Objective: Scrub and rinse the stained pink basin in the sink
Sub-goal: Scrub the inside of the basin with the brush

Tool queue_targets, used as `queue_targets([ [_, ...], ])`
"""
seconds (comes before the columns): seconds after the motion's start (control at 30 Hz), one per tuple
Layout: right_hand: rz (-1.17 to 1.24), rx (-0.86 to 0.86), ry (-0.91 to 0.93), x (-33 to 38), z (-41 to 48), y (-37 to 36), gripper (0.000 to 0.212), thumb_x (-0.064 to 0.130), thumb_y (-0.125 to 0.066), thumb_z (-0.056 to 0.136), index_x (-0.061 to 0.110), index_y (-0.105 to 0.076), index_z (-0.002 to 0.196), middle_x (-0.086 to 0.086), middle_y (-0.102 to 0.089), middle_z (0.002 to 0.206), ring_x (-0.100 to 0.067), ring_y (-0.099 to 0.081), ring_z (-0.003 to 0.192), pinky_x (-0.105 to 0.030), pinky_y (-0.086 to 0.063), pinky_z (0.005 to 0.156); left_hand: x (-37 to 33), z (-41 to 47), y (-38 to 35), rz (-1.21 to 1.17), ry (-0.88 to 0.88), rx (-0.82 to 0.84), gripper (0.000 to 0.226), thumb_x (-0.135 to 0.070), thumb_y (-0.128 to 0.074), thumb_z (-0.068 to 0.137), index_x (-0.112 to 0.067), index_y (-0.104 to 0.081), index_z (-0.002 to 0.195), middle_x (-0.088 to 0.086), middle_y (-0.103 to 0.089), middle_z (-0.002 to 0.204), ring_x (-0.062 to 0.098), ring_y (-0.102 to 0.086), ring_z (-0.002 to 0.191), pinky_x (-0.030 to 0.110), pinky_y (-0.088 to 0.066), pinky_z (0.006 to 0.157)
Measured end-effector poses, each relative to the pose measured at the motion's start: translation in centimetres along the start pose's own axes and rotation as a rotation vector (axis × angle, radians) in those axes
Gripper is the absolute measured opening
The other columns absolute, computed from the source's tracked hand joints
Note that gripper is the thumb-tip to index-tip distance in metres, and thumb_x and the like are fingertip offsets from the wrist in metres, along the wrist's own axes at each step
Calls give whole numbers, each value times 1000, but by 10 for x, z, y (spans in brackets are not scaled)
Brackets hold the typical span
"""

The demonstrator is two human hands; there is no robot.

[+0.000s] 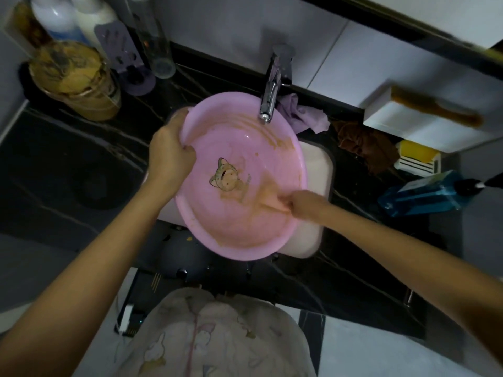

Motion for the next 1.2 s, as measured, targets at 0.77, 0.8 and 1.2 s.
queue_targets([
  [0.77, 920, 214, 71, 117, -93, -21, 38, 28, -38, 101, 32, -43, 139, 2, -42, 60, -11, -33, 44, -17, -28, 35, 3, -4, -1, -77, 55, -39, 67, 8, -48, 72, -24, -52, 131, 0, -65, 110, 13, -60, 97, 27, -51, 80],
  [0.8, 847, 223, 60, 103, -97, -27, 37, 28, -38, 101, 33, -45, 137, 1, -44, 61, -11, -33, 43, -17, -29, 35, 3, -5, -1, -79, 57, -37, 67, 8, -49, 72, -24, -52, 132, 1, -65, 110, 14, -60, 97, 27, -52, 80],
  [1.2, 40, -224, -169, -9, -15, -2, 43, 39, -19, 103, 26, -37, 140, -14, -57, 120, -31, -58, 105, -41, -50, 89, 0, -6, 1, -96, 21, -18, 65, 9, -49, 75, -22, -52, 132, -5, -62, 110, 7, -56, 95, 20, -47, 77],
])
Point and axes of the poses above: each hand's wrist, its own z-axis towards the middle knuckle, its own y-axis out of the back of the hand, x = y × z, the point moved 3 cm from there along z, towards the middle knuckle
